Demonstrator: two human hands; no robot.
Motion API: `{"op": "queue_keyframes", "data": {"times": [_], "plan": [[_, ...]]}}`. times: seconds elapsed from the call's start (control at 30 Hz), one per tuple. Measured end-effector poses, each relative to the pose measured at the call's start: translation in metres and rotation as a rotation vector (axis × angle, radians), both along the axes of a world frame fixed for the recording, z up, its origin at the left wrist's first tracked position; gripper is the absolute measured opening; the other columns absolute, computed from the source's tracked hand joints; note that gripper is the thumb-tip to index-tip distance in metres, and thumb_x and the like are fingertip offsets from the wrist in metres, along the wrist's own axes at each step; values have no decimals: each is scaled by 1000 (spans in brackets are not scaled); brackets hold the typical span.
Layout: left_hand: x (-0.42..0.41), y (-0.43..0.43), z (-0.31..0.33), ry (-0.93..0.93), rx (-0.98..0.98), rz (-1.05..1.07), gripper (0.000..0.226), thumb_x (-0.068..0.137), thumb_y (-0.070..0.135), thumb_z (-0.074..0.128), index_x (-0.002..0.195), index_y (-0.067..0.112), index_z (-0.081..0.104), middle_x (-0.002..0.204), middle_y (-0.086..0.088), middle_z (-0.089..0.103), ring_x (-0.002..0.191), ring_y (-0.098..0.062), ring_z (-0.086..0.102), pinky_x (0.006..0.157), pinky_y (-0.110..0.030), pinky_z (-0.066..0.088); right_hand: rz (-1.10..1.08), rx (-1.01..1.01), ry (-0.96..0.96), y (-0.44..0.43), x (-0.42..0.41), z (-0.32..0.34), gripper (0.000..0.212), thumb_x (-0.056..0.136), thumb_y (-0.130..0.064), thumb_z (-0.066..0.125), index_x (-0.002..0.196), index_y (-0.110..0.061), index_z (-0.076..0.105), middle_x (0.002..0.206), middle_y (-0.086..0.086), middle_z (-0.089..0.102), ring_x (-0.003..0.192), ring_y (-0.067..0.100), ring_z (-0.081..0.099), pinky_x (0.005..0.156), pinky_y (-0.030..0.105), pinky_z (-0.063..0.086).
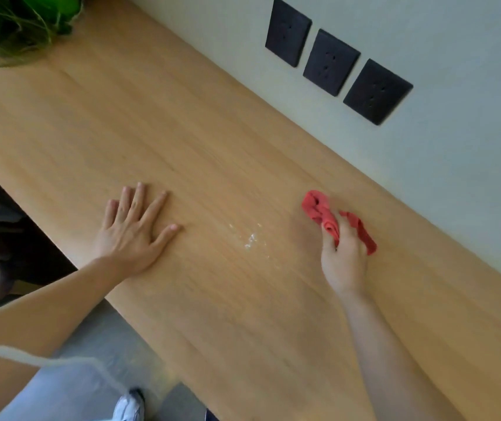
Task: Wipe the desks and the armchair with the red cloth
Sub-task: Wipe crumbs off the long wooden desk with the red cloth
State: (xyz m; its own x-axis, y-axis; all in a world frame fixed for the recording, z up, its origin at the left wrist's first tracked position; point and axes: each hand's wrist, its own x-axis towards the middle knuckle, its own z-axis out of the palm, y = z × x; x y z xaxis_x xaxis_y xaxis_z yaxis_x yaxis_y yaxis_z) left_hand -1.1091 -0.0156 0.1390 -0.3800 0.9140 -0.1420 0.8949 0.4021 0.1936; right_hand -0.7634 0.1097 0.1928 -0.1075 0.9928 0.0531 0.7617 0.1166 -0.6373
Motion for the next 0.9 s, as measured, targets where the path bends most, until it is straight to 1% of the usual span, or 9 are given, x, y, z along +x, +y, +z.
{"op": "queue_keyframes", "data": {"times": [0.07,0.13,0.2,0.23,0.33,0.47,0.63,0.77,0.9], "plan": [[-3,2,-6,12,39,-16,77,91,80,7,158,43,2,169,-3,-2,154,-23,-9,124,-45,-1,80,-112,-57,-9,-14,-12,45,100,-27,54,143,-13,51,153,11,45,148,31,29,121,51,21],[-5,1,-10,6,79,-19,76,92,79,9,158,43,4,169,-3,0,155,-22,-8,124,-45,-1,134,-140,-108,-16,-19,-17,62,95,-48,55,148,-19,43,160,0,33,153,21,13,124,45,11],[-6,3,-11,0,103,-26,77,91,79,8,158,42,6,169,-3,1,155,-22,-7,124,-45,-2,123,-161,-115,-15,-20,-17,78,88,-71,42,152,-26,37,160,-9,28,152,15,9,123,41,7],[-7,4,-12,-1,109,-30,77,91,79,7,158,41,7,169,-3,1,155,-22,-7,124,-45,-2,96,-145,-110,-12,-21,-16,80,87,-74,33,151,-27,37,161,-8,27,152,15,12,123,41,8],[-6,3,-10,-3,123,-40,79,90,80,5,158,41,8,169,-5,2,155,-23,-6,124,-46,-2,-18,-29,-216,4,-29,-19,66,95,-64,22,147,-30,44,160,3,34,150,24,20,122,50,13],[-5,4,-8,-2,112,-50,80,90,80,3,159,40,6,169,-5,0,155,-24,-7,124,-48,-2,-43,-100,-377,20,-43,-31,62,97,-64,27,151,-34,35,166,2,20,153,31,0,121,57,1],[-4,3,-9,12,106,-31,81,87,83,4,158,43,4,169,-4,-1,155,-23,-8,124,-47,-3,25,-78,-348,30,-55,-38,71,91,-69,20,152,-32,33,166,0,19,153,31,-1,123,56,0],[-3,5,-8,36,118,-21,83,87,84,6,158,42,6,169,-4,2,155,-24,-5,124,-47,-2,107,-55,-358,35,-66,-36,64,98,-60,26,151,-26,36,165,2,25,153,33,3,122,57,3],[-2,4,-8,51,122,-21,83,87,84,7,158,42,7,169,-4,4,155,-24,-4,124,-48,-1,222,-48,-351,29,-78,-33,57,101,-56,25,152,-32,34,164,0,27,153,32,3,122,57,2]]}}
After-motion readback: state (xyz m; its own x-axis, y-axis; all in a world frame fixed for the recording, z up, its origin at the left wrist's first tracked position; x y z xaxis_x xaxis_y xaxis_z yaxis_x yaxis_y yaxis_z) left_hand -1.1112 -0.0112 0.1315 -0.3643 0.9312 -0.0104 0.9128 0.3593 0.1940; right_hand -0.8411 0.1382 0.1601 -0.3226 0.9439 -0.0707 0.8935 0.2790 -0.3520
